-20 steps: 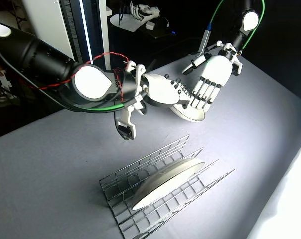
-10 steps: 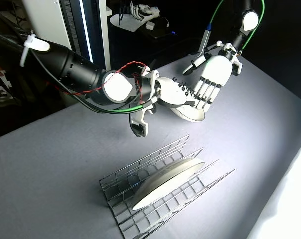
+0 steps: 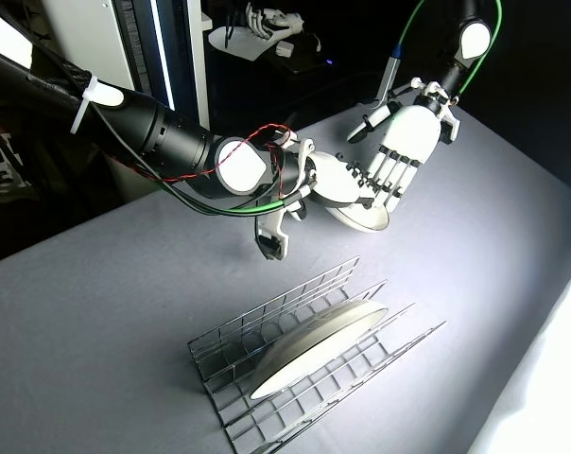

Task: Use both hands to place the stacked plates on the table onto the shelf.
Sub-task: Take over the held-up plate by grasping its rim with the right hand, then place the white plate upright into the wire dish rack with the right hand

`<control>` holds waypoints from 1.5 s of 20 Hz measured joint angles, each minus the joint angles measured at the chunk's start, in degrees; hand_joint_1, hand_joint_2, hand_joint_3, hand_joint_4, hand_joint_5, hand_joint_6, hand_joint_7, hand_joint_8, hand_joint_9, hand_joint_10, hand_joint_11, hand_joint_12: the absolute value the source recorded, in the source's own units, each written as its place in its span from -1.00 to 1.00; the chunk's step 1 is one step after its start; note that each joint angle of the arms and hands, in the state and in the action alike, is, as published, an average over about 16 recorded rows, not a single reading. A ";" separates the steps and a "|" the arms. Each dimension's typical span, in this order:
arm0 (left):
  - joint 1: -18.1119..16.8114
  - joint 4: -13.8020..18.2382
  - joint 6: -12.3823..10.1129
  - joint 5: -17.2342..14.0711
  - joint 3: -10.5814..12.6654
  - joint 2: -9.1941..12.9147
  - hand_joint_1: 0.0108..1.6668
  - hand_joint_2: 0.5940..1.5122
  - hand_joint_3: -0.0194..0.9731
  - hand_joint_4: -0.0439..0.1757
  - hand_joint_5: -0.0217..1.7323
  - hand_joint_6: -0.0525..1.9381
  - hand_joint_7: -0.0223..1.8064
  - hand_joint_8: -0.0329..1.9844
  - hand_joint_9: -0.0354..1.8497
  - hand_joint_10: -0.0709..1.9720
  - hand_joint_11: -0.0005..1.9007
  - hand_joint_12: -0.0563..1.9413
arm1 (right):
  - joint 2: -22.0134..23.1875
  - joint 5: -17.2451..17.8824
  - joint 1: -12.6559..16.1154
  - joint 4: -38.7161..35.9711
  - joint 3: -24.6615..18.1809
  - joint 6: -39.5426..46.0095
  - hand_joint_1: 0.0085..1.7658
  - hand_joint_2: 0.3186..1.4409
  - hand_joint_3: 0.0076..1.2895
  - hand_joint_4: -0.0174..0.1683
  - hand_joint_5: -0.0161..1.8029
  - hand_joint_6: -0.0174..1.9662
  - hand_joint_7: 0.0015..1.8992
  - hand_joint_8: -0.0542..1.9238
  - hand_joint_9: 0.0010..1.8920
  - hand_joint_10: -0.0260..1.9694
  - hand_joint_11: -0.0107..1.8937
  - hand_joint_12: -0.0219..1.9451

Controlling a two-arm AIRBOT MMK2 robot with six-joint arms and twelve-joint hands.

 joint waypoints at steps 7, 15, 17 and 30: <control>-0.14 0.23 -0.09 0.00 -0.03 0.00 -1.00 0.12 -0.94 -0.68 -0.99 -0.98 -0.99 -0.98 -0.99 -0.98 -0.97 -0.92 | -0.24 0.86 0.00 0.61 0.40 -0.66 0.59 0.19 -0.99 -0.84 -0.41 -0.81 -0.43 -0.78 -0.45 -0.68 -0.69 0.34; -2.89 2.10 -0.31 -0.12 -0.30 0.69 -1.00 0.12 -0.93 -0.66 -0.99 -0.98 -0.98 -0.97 -0.98 -0.97 -0.98 -0.93 | 0.35 2.70 0.34 1.11 0.34 -1.32 0.58 0.18 -0.99 -0.83 -0.17 -0.46 -0.21 -0.30 -0.21 -0.13 -0.30 0.51; -4.33 2.61 -0.36 -0.17 -0.39 1.29 -1.00 0.12 -0.93 -0.65 -0.98 -0.97 -0.97 -0.97 -0.98 -0.96 -0.98 -0.93 | 0.84 3.09 0.69 1.45 0.18 -1.41 0.58 0.17 -0.99 -0.81 -0.16 -0.36 -0.20 -0.16 -0.20 0.01 -0.24 0.53; -15.10 4.80 -0.66 -1.56 -1.71 8.62 -0.99 0.11 -0.93 -0.61 -0.97 -0.93 -0.96 -0.97 -0.95 -0.92 -0.99 -0.93 | 7.08 2.75 6.21 10.10 -3.88 -1.52 0.56 0.20 -1.00 -0.81 -0.09 0.12 -0.07 0.13 -0.08 0.23 -0.17 0.46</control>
